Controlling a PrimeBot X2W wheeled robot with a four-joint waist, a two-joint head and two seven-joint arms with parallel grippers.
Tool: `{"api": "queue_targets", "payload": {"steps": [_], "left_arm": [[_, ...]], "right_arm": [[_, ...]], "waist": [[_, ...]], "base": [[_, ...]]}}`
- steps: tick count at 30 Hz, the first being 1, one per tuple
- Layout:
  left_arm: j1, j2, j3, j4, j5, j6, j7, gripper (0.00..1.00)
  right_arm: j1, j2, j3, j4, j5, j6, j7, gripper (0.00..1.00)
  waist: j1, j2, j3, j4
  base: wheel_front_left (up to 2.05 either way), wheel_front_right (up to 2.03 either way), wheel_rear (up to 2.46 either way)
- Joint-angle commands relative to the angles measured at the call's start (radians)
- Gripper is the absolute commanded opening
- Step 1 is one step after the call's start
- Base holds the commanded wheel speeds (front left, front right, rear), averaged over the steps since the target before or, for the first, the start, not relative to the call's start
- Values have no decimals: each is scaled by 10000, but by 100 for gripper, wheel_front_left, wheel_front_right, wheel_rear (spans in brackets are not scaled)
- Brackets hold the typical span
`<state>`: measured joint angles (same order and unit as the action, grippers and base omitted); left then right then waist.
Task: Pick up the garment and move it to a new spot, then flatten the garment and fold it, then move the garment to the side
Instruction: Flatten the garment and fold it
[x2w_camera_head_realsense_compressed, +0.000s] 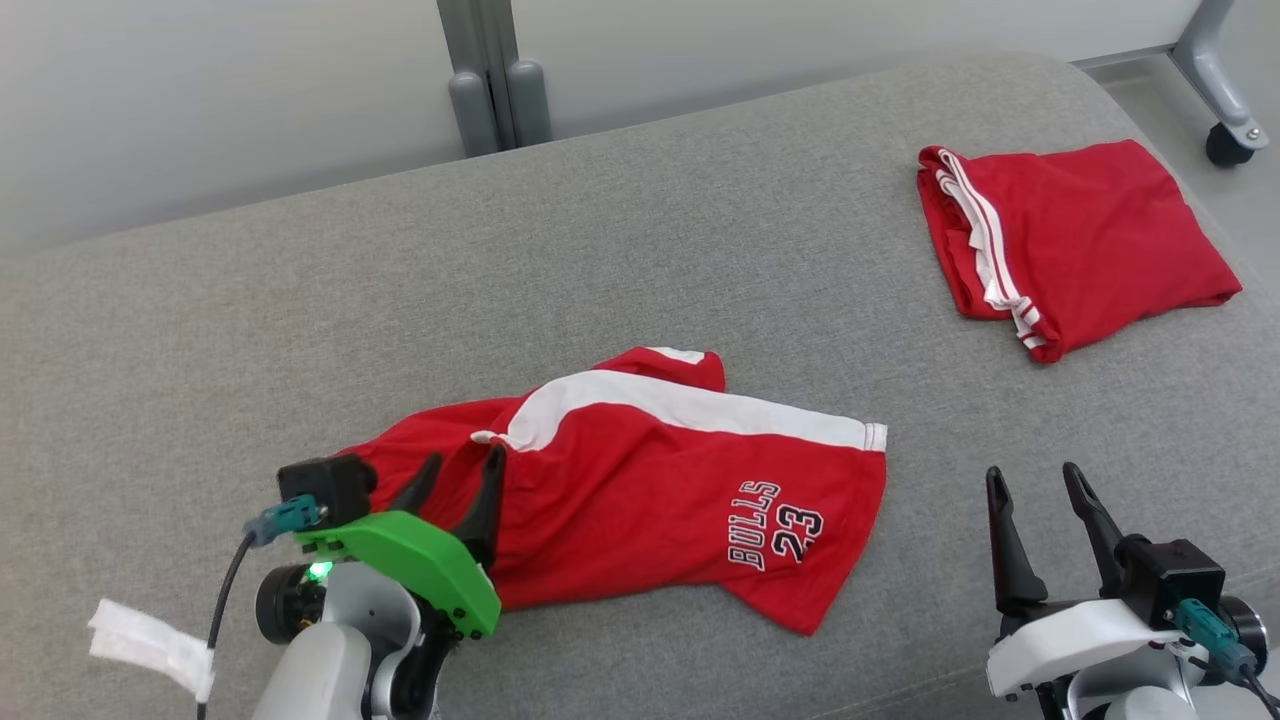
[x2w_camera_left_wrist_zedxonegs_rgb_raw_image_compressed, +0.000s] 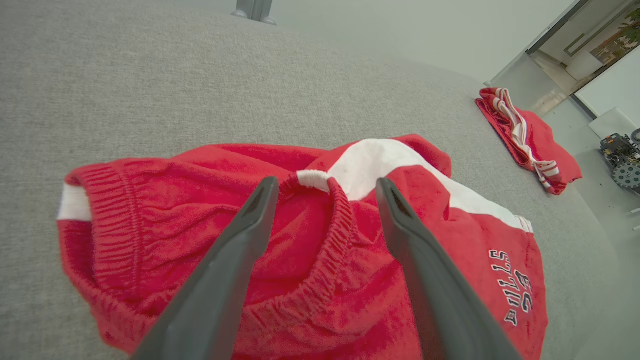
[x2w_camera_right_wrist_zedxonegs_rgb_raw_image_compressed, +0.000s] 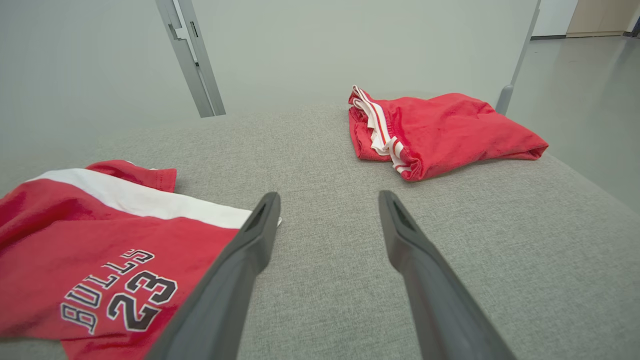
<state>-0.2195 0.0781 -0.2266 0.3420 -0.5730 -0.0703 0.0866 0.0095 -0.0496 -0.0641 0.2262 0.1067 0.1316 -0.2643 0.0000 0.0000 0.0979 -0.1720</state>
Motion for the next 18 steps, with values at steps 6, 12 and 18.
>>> {"api": "queue_targets", "payload": {"steps": [6, 12, 18], "left_arm": [[-558, 290, -311, 1, 5, 596, 1988, 100], [-700, 495, -256, 135, -367, 599, 2976, 99], [-1223, 612, 32, 593, -570, 796, 3064, 47]], "right_arm": [[-241, -19, 272, -13, 257, -19, 3, 100], [-146, -13, 166, 16, 294, -19, 3, 100], [-394, -16, 369, 62, 365, -17, 3, 100]], "waist": [[0, 0, 188, -466], [0, 0, 349, -770], [0, 0, 551, -1087]], "base": [[0, 0, 0], [0, 0, 0], [0, 0, 0]]}}
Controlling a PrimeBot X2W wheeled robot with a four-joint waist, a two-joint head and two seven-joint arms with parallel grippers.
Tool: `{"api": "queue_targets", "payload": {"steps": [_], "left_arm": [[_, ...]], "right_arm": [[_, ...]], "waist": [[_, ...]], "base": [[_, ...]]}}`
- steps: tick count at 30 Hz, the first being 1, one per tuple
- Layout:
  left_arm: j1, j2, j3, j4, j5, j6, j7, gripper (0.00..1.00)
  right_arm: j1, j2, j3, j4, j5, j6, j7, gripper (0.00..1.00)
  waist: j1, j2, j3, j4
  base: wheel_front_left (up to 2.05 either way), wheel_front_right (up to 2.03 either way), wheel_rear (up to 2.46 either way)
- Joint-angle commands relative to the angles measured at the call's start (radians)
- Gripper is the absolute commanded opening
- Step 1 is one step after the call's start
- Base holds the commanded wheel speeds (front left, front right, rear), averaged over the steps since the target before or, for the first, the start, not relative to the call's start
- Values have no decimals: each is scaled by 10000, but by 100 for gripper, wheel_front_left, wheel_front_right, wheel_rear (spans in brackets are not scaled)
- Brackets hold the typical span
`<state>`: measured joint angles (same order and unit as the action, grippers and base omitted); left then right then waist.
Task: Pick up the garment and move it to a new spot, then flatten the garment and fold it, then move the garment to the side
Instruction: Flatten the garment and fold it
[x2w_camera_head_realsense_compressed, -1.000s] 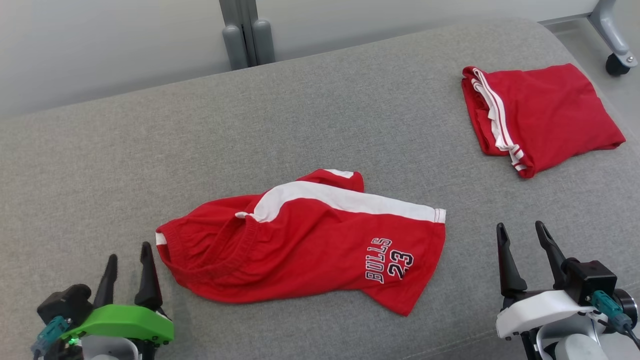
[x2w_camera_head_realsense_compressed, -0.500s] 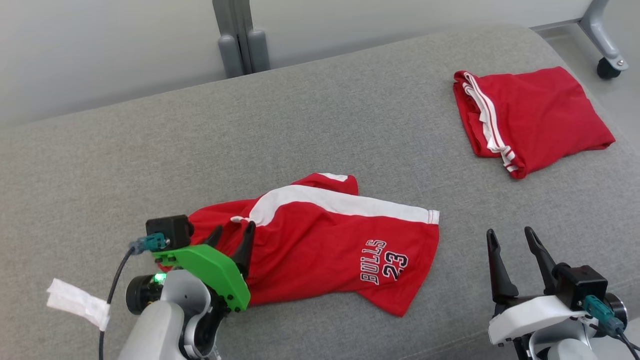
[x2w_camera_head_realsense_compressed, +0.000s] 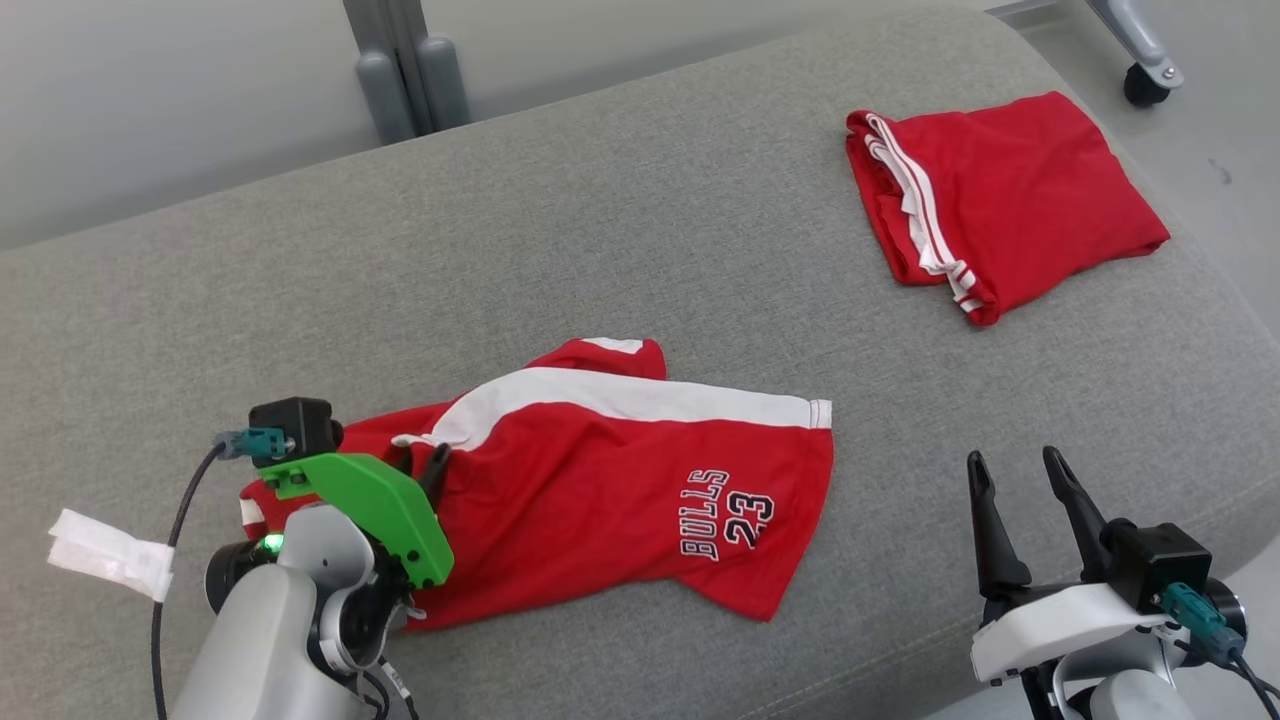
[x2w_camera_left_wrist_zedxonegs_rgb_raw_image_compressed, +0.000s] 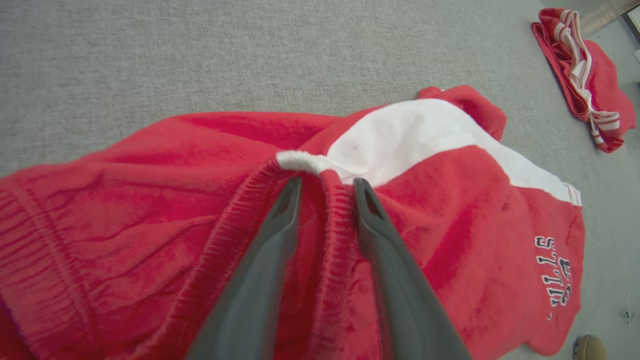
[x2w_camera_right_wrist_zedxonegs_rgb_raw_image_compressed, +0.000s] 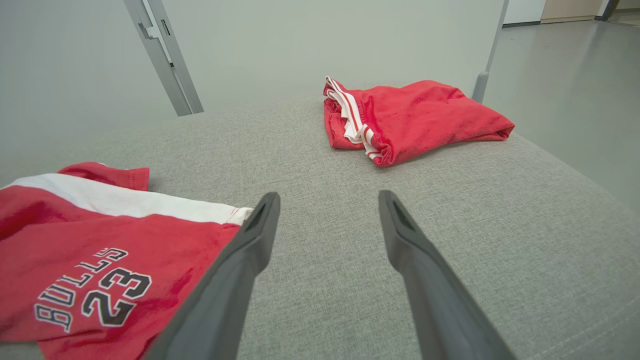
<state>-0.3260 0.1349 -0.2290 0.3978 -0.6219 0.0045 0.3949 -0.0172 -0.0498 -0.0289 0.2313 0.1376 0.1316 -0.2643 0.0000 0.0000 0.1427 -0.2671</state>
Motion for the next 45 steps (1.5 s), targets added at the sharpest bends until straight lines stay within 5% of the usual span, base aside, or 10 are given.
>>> {"api": "queue_targets", "payload": {"steps": [1, 2, 3, 23, 32, 45], "left_arm": [[-251, 20, 111, 152, -160, 39, 12, 41], [-357, -11, 180, 305, -261, 45, 71, 27], [-454, -23, 233, 451, -312, 59, 86, 0], [-4504, 566, 812, 1219, -82, -1154, -3612, 0], [-4934, 627, -998, 37, -437, -1357, -4821, 0], [289, 2055, -5249, -3143, -2466, -1357, -4650, 0]], "right_arm": [[-152, -13, 46, 15, 77, -17, 3, 100], [-181, -13, 82, 26, 109, -17, 3, 100], [-209, -14, 91, 36, 140, -19, 3, 100], [-194, -13, -34, 141, 68, -17, 3, 100], [-21, -11, -299, 40, 48, -17, 3, 100], [295, -18, -629, 117, 31, -19, 3, 100]], "waist": [[0, 0, 125, -184], [0, 0, 160, -245], [0, 0, 178, -284], [0, 0, -130, -1161], [0, 0, -191, -965], [0, 0, -555, 124]], "base": [[0, 0, 0], [0, 0, 0], [0, 0, 0], [0, 0, 0], [0, 0, 0], [0, 0, 0]]}}
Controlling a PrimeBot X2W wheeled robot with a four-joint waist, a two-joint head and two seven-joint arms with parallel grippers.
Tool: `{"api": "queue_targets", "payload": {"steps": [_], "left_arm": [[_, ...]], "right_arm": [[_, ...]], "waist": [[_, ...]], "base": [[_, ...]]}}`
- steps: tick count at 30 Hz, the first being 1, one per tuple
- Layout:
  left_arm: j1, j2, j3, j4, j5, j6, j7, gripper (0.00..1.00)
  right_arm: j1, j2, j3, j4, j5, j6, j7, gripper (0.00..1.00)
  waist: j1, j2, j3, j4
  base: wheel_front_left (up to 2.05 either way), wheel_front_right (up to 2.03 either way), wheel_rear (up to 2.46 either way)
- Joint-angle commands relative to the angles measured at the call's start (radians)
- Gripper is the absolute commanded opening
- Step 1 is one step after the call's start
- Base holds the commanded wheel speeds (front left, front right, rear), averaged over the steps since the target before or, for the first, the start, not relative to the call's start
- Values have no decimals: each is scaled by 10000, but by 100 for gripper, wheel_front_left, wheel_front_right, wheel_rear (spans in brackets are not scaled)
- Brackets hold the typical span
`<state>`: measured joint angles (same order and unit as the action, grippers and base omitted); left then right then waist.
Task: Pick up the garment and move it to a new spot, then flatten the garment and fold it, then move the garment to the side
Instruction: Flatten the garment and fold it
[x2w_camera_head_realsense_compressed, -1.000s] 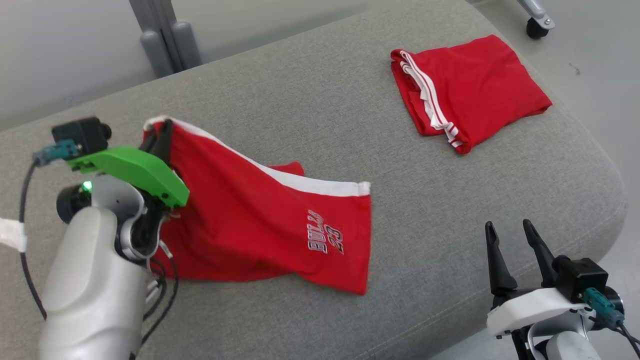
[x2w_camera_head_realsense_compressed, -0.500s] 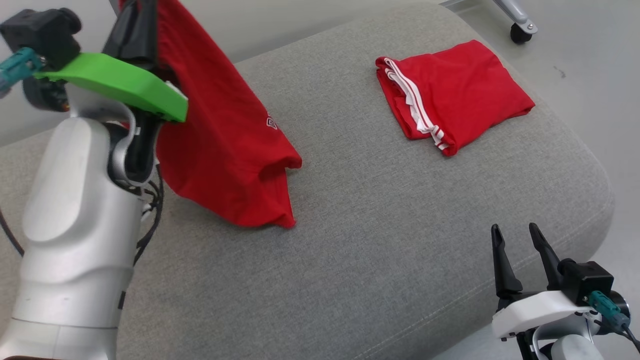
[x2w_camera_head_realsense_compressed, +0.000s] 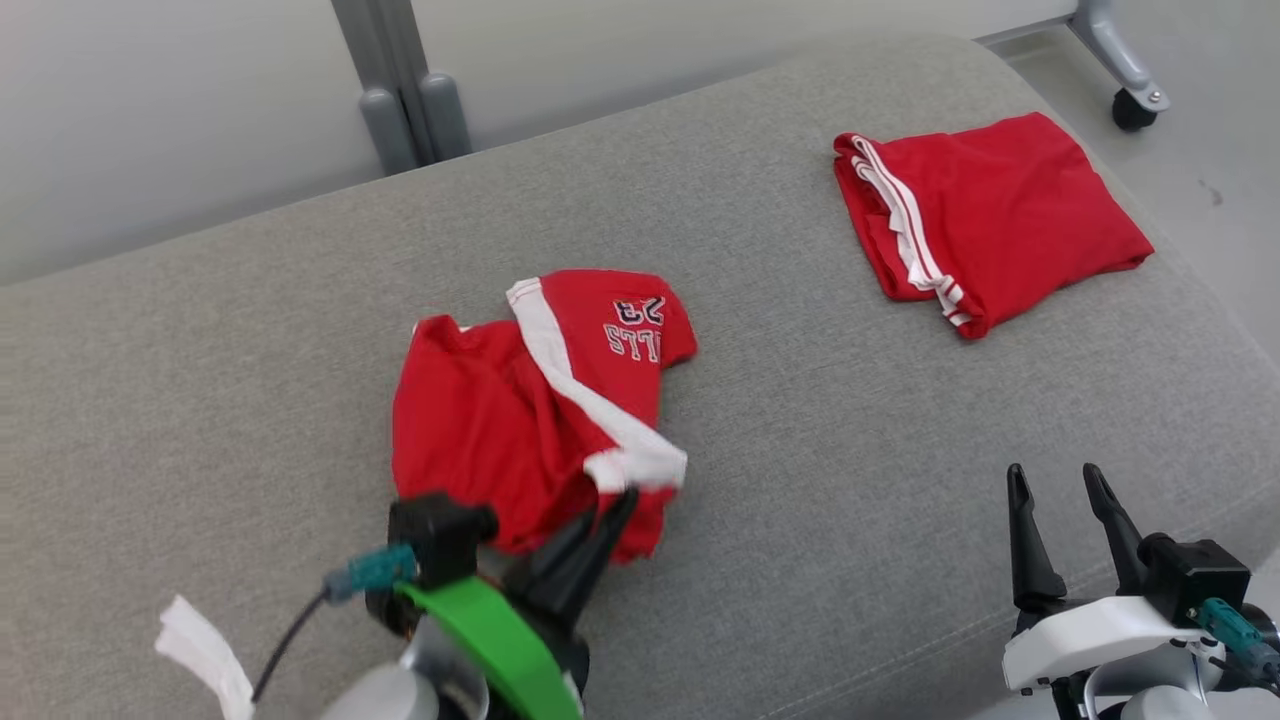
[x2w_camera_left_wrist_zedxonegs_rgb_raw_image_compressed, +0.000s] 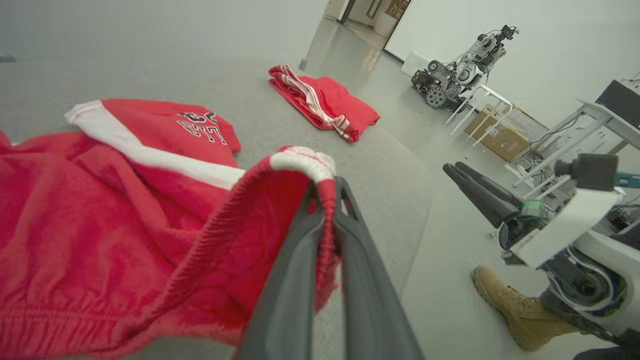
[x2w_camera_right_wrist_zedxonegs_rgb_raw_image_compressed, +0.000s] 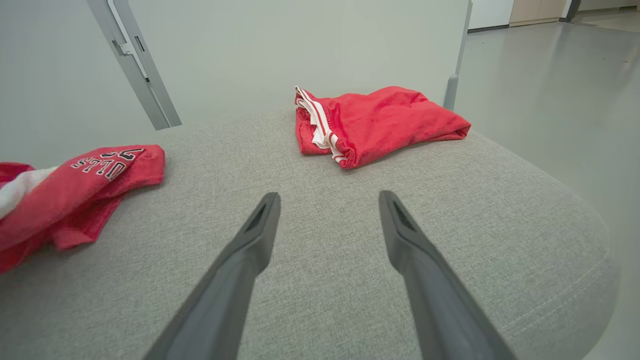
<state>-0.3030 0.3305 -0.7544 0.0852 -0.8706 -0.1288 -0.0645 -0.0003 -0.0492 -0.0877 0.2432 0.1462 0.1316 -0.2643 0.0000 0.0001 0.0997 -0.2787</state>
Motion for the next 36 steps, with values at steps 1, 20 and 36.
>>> {"api": "queue_targets", "payload": {"steps": [1, 20, 36], "left_arm": [[389, 269, -130, 47, 86, -25, -134, 0], [2999, 944, 2034, 2962, 735, 150, -2008, 100], [4022, 2131, 3241, 610, 554, 3964, 205, 100]], "right_arm": [[140, -23, -46, -10, -77, -19, 3, 100], [415, -22, -85, 67, -464, -19, 3, 100], [399, -19, -45, -145, -598, -19, 4, 100]], "waist": [[0, -1, -144, 308], [0, -1, -578, 1113], [0, -1, -601, 789]], "base": [[0, 0, 0], [0, 0, 0], [0, 0, 0]]}}
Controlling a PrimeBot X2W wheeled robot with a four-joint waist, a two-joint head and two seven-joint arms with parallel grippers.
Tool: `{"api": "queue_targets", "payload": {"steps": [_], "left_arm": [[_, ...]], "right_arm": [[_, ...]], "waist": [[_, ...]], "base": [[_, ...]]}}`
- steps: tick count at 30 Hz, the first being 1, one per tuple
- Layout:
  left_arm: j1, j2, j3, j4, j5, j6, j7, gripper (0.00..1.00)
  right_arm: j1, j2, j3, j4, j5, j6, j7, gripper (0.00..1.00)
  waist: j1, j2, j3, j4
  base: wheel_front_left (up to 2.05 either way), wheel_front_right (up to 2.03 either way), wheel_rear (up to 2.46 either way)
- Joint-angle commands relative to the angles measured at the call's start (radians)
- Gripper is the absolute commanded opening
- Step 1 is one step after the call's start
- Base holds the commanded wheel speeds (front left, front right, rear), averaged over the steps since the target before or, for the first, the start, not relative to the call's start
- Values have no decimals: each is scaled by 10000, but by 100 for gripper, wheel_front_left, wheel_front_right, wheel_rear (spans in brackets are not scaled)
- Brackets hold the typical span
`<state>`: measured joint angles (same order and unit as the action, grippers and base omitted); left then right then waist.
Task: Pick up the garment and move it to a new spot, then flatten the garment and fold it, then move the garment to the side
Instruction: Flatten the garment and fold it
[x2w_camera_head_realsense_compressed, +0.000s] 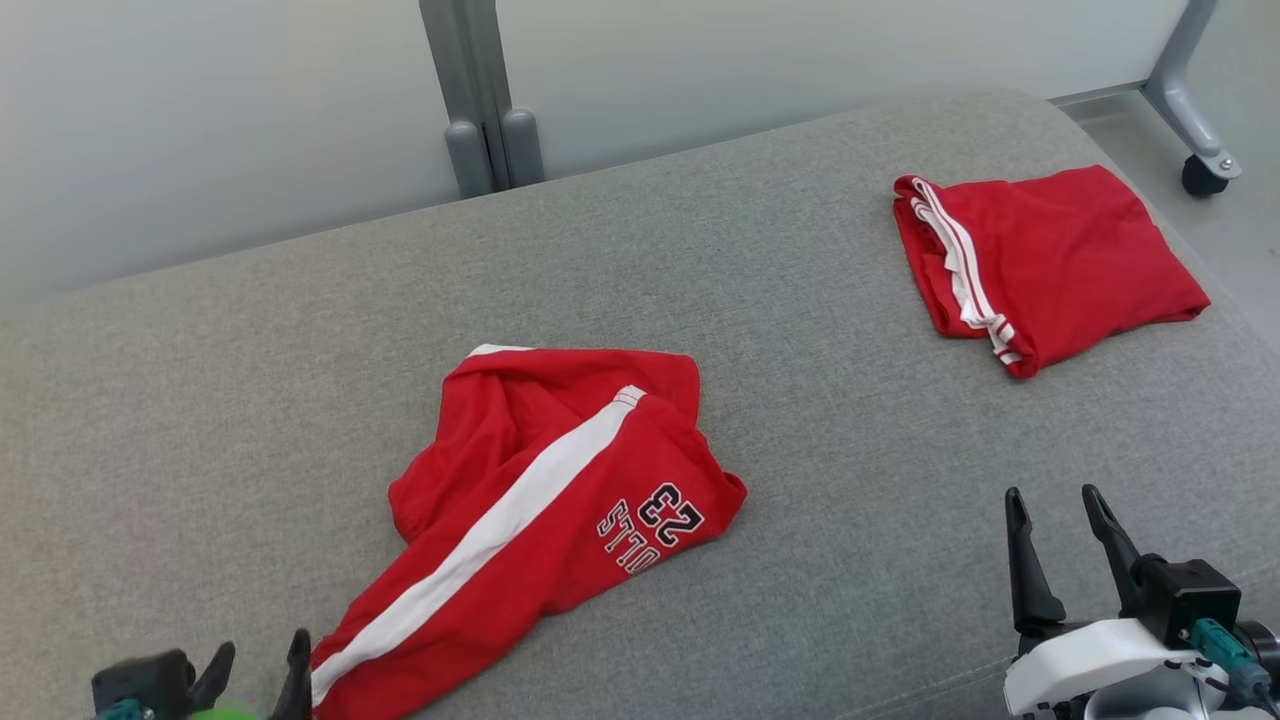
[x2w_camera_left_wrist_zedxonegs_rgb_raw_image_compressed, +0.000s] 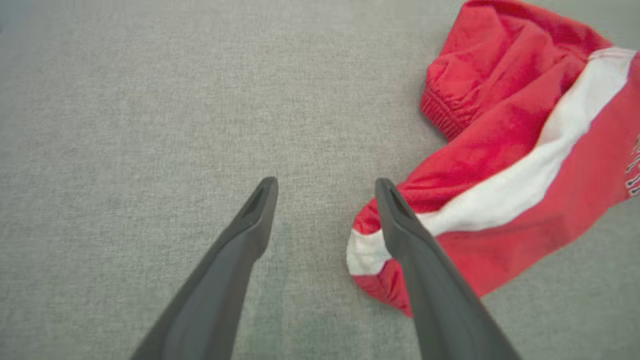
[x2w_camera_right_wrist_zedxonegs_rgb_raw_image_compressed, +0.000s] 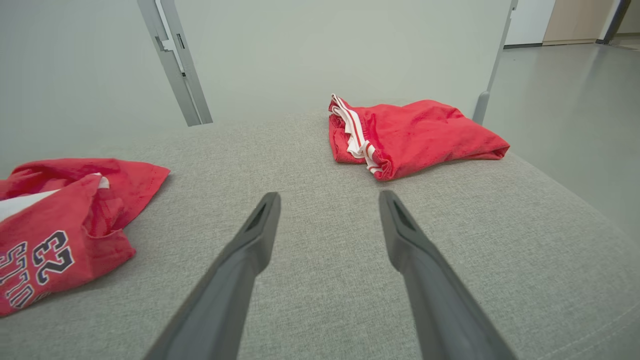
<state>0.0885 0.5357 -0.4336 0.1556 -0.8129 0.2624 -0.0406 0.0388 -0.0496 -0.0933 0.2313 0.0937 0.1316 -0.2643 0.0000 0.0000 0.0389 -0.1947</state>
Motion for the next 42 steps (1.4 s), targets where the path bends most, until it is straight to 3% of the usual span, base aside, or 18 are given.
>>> {"api": "queue_targets", "payload": {"steps": [1, 4, 8, 15, 24, 25, 26, 27, 30, 31, 33, 42], "left_arm": [[110, 124, 142, -651, -17, 160, -105, 100], [-124, 65, 64, -1902, 132, 75, -239, 100], [-1135, -321, -656, -2477, 403, -452, 191, 100], [-3285, -1185, -1873, -264, 651, -1456, 1304, 100], [-3942, -1409, -2089, 1501, 561, -2034, 1352, 100], [-3965, -1431, -2111, 1574, 554, -2081, 1346, 89], [-4002, -1426, -2151, 1622, 624, -2101, 1327, 64], [-4022, -1426, -2192, 1654, 684, -2110, 1290, 47], [-4059, -1576, -2232, 1640, 696, -2110, 1162, 38], [-4044, -1589, -2264, 1631, 728, -2097, 1133, 20], [-3989, -1631, -2341, 1578, 803, -2127, 1066, 0], [-3382, -1904, -3404, 805, 1958, -1891, 339, 0]], "right_arm": [[-21, -18, 20, -51, -64, -19, 4, 100], [-83, -18, 9, -130, -13, -19, 4, 100], [-249, -15, 84, -155, 45, -19, 4, 100], [-666, -21, 383, -96, 148, -19, 4, 100], [-424, -13, 125, -85, 252, -19, 4, 100], [-409, -13, 115, -97, 251, -18, 4, 100], [-399, -13, 107, -98, 256, -19, 4, 100], [-411, -15, 110, -83, 263, -19, 4, 100], [-514, -15, 144, -38, 284, -19, 4, 100], [-547, -15, 143, -25, 281, -19, 4, 100], [-563, -15, 136, -32, 271, -19, 4, 100], [-340, -15, 64, -33, 227, -19, 4, 100]], "waist": [[0, 0, 29, -96], [0, 0, 144, -145], [0, 0, 438, -196], [0, 0, 860, -652], [0, 0, 931, -972], [0, 0, 941, -963], [0, 0, 947, -953], [0, 0, 944, -946], [0, 0, 907, -914], [0, 0, 890, -899], [0, 0, 853, -866], [0, 0, 635, -792]], "base": [[0, 0, 0], [0, 0, 0], [0, 0, 0], [0, 0, 0], [0, 0, 0], [0, 0, 0], [0, 0, 0], [0, 0, 0], [0, 0, 0], [0, 0, 0], [0, 0, 0], [0, 0, 0]]}}
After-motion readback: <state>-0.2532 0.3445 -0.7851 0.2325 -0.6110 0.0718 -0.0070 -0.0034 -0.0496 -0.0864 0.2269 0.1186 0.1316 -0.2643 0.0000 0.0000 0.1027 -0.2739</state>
